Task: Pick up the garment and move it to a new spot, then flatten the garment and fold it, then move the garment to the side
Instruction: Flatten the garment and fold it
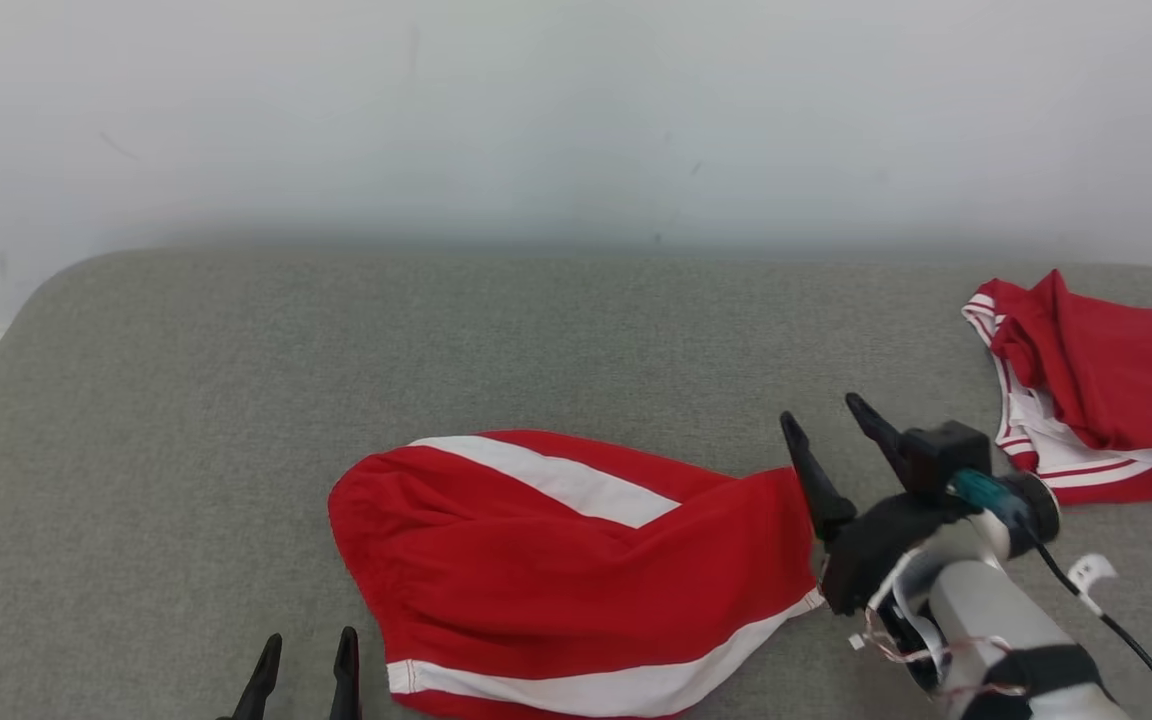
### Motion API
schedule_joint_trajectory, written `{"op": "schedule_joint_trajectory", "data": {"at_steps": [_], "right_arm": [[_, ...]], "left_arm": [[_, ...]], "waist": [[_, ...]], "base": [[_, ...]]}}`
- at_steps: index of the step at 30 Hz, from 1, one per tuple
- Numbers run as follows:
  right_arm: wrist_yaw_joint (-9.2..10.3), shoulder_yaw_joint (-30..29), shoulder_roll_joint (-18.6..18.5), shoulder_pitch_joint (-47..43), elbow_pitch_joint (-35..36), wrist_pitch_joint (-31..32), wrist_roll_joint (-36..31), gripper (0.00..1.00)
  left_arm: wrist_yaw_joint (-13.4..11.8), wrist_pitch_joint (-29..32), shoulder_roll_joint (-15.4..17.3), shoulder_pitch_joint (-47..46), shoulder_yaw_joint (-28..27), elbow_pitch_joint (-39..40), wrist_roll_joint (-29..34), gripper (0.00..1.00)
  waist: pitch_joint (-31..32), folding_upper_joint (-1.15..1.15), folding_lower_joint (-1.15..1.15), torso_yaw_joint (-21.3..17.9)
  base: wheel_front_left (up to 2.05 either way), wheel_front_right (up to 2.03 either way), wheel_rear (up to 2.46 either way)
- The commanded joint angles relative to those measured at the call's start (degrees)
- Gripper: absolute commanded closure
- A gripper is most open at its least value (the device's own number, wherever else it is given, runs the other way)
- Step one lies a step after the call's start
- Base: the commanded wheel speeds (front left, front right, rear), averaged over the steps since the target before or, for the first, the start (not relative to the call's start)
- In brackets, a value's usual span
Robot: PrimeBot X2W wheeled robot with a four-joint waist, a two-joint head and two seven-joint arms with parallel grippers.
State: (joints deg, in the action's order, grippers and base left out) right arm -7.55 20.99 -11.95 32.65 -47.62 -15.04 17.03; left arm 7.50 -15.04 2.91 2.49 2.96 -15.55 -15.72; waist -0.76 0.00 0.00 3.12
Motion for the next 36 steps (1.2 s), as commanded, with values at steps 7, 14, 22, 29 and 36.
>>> {"op": "schedule_joint_trajectory", "data": {"at_steps": [7, 14, 22, 29, 36], "right_arm": [[0.16, -4.4, -2.4, -12.2, 10.4, -0.1, -2.3, 0.0], [0.16, -5.3, -1.5, -22.1, 14.5, -0.1, -2.4, 0.0], [0.16, -3.2, -0.7, -23.3, 11.3, -0.1, -4.3, 0.0], [0.16, -1.2, -0.4, -19.6, 6.4, -0.1, -4.9, 0.0], [0.16, 1.0, -0.6, -16.0, 2.1, -0.1, -3.8, 0.0]], "left_arm": [[0.0, -0.1, 0.1, 1.6, 0.0, 0.5, 0.7, 0.0], [0.0, -0.1, 1.4, 3.4, 0.7, -0.7, -0.4, 0.0], [0.0, -0.1, 3.5, 2.2, 4.7, -5.0, -2.5, 0.0], [0.0, -0.1, 5.1, -0.7, 8.2, -8.9, -4.2, 0.0], [0.0, -0.1, 6.3, -5.0, 12.6, -13.7, -6.9, 0.0]], "waist": [[0.9, 0.0, 0.0, -1.4], [1.1, 0.0, 0.0, -1.6], [1.2, 0.0, 0.0, -1.6], [1.0, 0.0, 0.0, -1.4], [0.1, 0.0, 0.0, -0.9]], "base": [[0.0, 0.0, 0.0], [0.0, 0.0, 0.0], [0.0, 0.0, 0.0], [0.0, 0.0, 0.0], [0.0, 0.0, 0.0]]}}
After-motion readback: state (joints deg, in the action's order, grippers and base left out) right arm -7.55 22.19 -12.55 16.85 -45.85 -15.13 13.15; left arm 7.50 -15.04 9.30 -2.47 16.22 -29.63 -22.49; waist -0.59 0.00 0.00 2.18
